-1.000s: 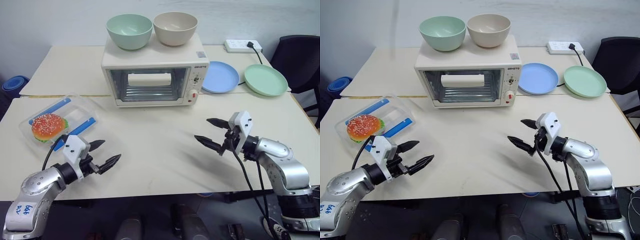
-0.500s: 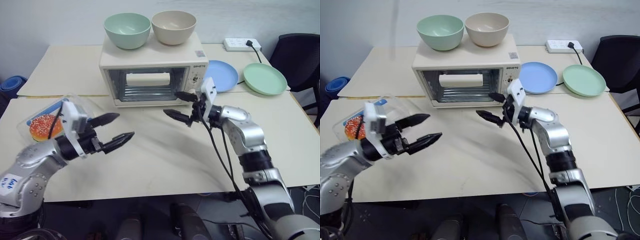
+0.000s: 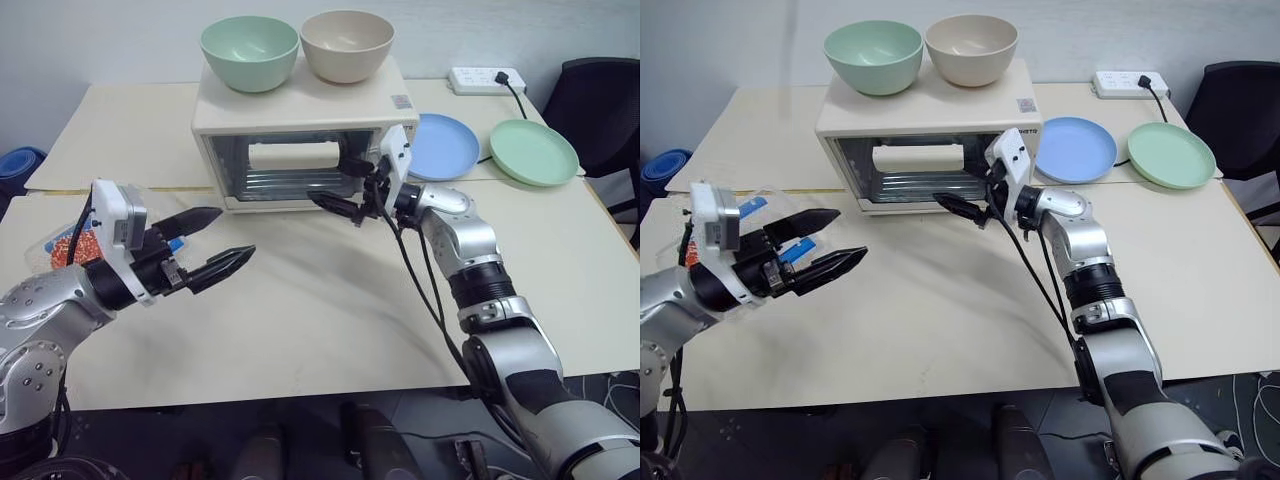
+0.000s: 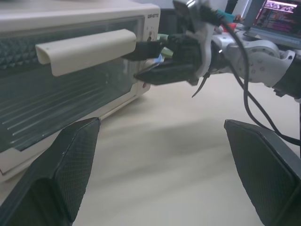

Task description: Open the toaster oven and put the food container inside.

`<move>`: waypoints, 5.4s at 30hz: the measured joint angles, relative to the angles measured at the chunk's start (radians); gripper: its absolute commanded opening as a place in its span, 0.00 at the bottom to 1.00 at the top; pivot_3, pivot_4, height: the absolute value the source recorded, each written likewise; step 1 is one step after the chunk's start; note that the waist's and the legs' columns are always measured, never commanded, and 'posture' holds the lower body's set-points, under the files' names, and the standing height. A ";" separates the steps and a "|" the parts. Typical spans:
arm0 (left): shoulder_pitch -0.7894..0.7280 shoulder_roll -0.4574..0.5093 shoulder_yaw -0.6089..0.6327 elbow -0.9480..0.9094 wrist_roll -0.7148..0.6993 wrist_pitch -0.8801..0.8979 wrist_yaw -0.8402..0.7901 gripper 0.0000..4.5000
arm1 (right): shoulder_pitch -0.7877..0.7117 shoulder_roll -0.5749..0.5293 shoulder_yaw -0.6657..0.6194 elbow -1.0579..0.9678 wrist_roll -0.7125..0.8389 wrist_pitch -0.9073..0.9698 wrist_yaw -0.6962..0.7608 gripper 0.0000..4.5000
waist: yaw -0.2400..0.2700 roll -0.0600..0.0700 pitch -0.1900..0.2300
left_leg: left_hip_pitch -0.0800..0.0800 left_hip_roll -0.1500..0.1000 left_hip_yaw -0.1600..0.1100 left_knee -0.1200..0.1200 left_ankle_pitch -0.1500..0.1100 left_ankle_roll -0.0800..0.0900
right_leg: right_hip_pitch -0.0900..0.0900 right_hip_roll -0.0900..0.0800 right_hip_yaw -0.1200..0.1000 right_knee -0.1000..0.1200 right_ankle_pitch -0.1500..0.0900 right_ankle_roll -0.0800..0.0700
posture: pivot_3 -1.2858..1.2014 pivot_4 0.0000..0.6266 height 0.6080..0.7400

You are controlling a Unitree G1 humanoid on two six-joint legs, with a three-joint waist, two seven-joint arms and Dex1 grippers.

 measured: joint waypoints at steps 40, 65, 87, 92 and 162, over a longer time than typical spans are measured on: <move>-0.332 0.003 -0.393 0.388 0.484 -0.135 -0.177 0.01 | 0.719 -0.303 -0.015 -0.739 0.095 0.257 0.017 1.00 | 0.005 0.000 0.000 | 0.002 -0.001 0.003 0.006 0.000 0.000 | 0.000 0.001 0.002 0.005 0.000 0.001 | 0.52 0.24 1.00; 0.427 -0.341 0.224 -0.125 0.248 0.114 0.233 0.82 | 0.441 -0.438 -0.091 -0.909 0.463 0.532 0.124 1.00 | 0.004 -0.004 0.001 | 0.013 0.005 0.008 0.008 -0.003 0.000 | 0.008 0.009 0.019 0.004 0.000 0.000 | 0.52 0.24 1.00; 0.231 -0.211 0.593 0.117 -0.132 0.324 0.916 1.00 | 0.394 -0.373 -0.015 -0.800 0.404 0.471 0.148 1.00 | 0.004 -0.007 -0.001 | 0.015 0.005 0.007 0.011 -0.004 -0.002 | 0.010 0.010 0.018 0.005 0.000 0.000 | 0.52 0.24 1.00; 0.162 -0.198 0.561 0.213 -0.120 0.371 0.999 1.00 | 0.416 -0.372 -0.023 -0.817 0.404 0.472 0.114 1.00 | 0.003 -0.007 -0.001 | 0.014 0.005 0.007 0.010 -0.005 -0.002 | 0.009 0.010 0.018 0.005 0.000 -0.001 | 0.52 0.24 1.00; -0.562 0.045 -0.049 0.470 0.396 0.767 0.540 0.02 | 0.573 -0.474 -0.186 -0.939 0.468 0.541 -0.073 1.00 | 0.066 -0.008 0.000 | -0.005 -0.004 -0.013 0.007 -0.001 -0.002 | 0.005 -0.004 -0.004 -0.009 0.001 0.001 | 0.52 0.24 1.00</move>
